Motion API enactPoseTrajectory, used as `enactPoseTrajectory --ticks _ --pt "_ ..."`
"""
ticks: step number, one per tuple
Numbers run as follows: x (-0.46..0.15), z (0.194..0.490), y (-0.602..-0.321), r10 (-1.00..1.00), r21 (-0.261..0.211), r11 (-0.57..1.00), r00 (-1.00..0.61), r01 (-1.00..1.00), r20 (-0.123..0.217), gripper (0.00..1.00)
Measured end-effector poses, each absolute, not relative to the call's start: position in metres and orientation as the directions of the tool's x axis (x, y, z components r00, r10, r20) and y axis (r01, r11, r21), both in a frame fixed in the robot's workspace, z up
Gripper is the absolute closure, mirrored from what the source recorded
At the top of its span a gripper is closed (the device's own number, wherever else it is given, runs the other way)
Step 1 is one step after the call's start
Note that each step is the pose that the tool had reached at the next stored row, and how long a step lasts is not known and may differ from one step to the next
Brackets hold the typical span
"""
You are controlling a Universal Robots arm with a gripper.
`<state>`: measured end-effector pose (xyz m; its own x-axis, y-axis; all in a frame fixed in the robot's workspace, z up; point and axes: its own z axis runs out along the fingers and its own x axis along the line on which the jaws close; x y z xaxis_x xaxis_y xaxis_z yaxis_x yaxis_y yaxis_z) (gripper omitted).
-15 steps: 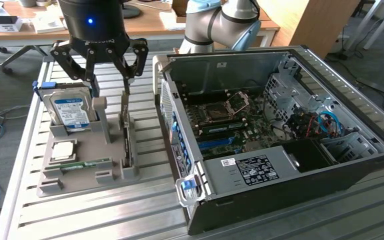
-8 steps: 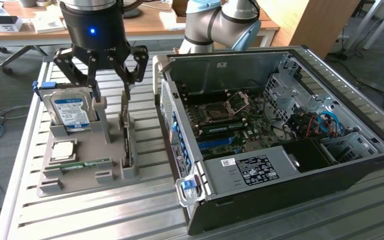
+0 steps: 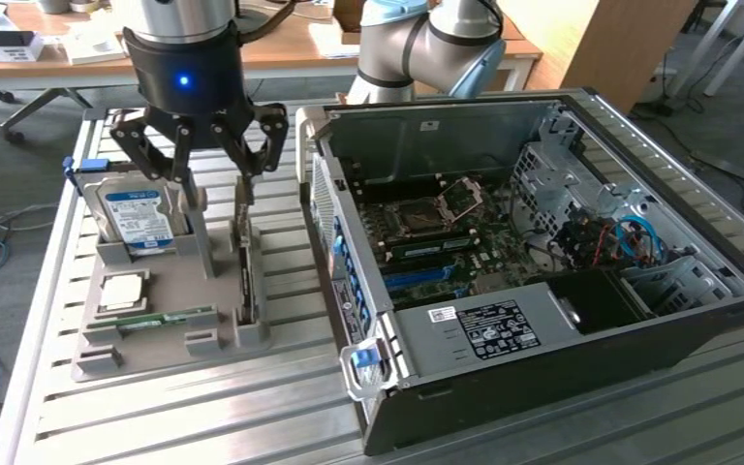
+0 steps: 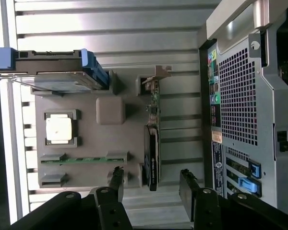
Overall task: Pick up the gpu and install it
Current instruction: 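Pick up the gpu and move the gpu toward the slot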
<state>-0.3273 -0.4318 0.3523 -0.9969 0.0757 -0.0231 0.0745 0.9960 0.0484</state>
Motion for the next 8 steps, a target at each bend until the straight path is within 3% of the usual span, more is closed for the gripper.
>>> enactPoseTrajectory --ticks 8 --pt "-0.327 0.338 -0.432 0.076 0.048 0.996 -0.997 0.075 -0.023 0.41"
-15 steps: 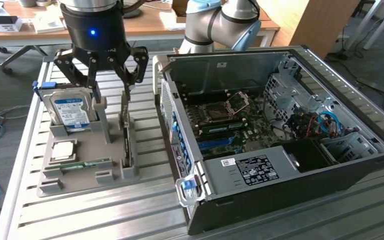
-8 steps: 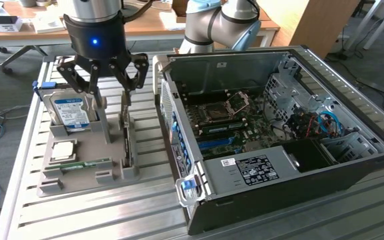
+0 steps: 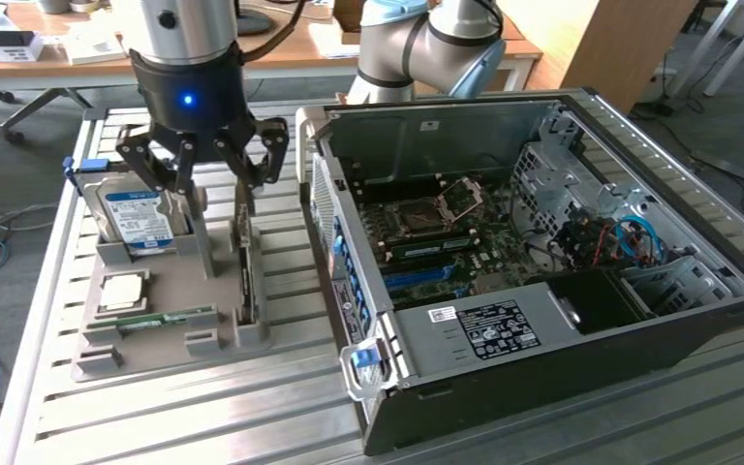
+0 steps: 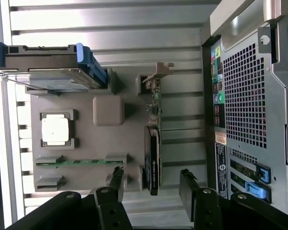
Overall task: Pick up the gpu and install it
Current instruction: 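Pick up the gpu and move the gpu toward the slot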
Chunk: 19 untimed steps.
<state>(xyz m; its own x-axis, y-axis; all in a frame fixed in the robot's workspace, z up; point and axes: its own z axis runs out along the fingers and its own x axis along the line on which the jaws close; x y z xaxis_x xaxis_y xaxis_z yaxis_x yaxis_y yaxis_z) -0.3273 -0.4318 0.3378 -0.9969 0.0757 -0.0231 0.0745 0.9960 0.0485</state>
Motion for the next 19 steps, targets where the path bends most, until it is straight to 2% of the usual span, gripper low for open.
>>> enactPoseTrajectory --ticks 19 --pt "-0.327 0.307 -0.432 0.076 0.048 0.996 -0.997 0.075 -0.023 0.41"
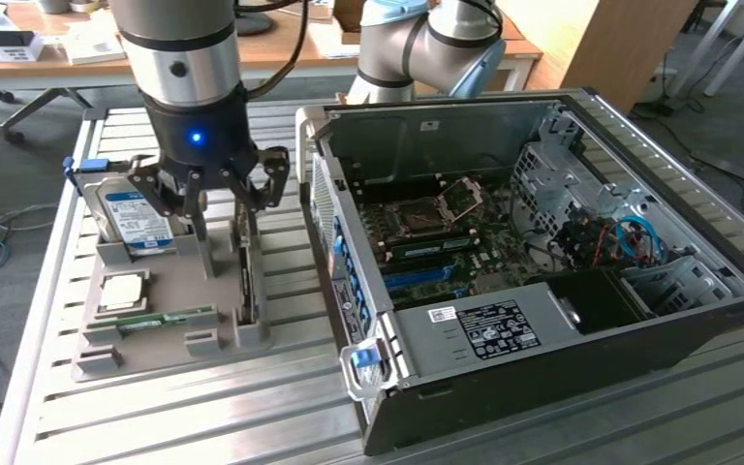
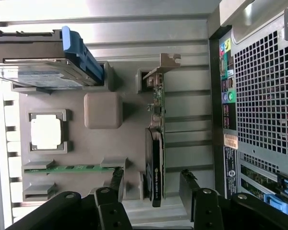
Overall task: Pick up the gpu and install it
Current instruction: 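Pick up the gpu and move the gpu toward the slot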
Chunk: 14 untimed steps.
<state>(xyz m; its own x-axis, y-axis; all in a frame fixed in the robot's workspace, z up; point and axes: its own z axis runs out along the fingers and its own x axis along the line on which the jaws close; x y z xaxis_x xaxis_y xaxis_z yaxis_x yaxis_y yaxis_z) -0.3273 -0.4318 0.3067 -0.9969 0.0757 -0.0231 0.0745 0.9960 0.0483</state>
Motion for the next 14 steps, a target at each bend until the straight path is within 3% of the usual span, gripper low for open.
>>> enactPoseTrajectory --ticks 14 --pt "-0.327 0.283 -0.432 0.076 0.048 0.996 -0.997 0.075 -0.023 0.41"
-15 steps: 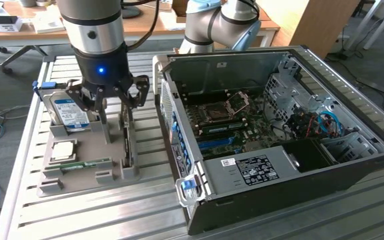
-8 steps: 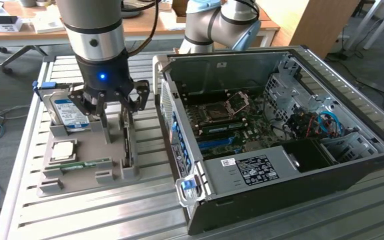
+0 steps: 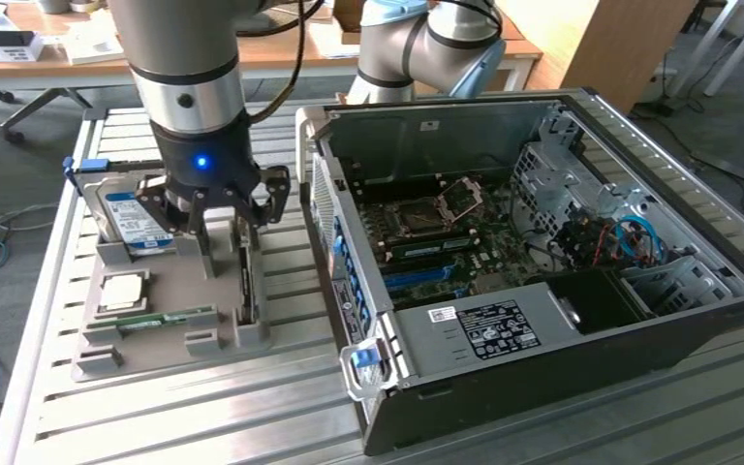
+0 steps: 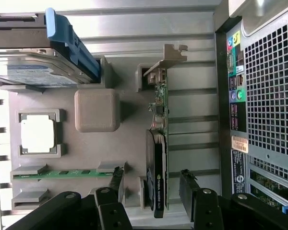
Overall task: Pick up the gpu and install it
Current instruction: 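Pick up the gpu and move the gpu toward the slot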
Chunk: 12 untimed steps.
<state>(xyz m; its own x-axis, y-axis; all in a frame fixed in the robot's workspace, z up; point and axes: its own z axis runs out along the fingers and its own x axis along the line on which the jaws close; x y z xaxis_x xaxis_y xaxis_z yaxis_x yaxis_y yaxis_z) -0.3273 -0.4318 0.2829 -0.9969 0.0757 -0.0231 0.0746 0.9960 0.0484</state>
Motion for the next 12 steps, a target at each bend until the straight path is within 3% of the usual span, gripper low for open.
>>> enactPoseTrajectory --ticks 12 --pt "-0.327 0.265 -0.432 0.076 0.048 0.996 -0.997 0.075 -0.023 0.41"
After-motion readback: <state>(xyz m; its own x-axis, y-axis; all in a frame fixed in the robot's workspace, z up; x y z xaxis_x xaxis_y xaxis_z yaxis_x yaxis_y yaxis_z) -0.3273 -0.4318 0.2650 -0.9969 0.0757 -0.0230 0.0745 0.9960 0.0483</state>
